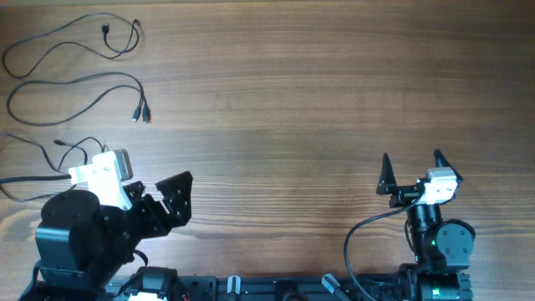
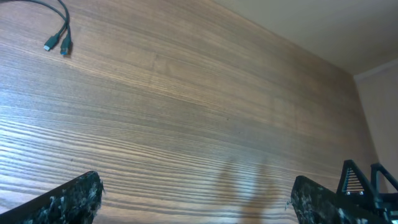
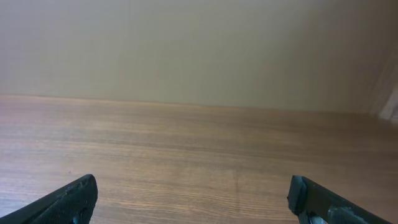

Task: Untangle cables

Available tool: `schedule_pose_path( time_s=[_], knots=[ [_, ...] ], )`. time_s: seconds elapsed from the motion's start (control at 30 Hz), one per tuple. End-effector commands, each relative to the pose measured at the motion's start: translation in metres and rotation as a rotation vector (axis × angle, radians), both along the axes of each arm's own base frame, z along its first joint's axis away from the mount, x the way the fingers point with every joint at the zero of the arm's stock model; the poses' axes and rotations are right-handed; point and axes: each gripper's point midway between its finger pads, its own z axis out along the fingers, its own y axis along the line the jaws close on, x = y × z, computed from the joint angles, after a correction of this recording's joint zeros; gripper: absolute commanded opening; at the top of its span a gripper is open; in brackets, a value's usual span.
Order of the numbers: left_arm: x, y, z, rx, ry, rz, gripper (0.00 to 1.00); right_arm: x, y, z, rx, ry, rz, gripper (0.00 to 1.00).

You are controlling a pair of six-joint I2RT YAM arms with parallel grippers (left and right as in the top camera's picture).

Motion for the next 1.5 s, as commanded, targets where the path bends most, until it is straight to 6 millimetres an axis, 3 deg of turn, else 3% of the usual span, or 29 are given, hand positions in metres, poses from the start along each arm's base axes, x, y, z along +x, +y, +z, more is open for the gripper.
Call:
schedule_pose_path(
  time_s=[0.0, 1.47],
  knots=[
    [0.0000, 0.0000, 0.0028, 0.018, -0.015, -0.013, 1.00, -0.0008, -0.0120, 0.0019, 0.014, -0.014, -0.054, 1.00],
    [0.0000, 0.0000, 0.0028, 0.018, -0.015, -0.013, 1.00, -0.0006, -0.0068, 0.0023, -0.011, -0.015, -0.032, 1.00]
  ],
)
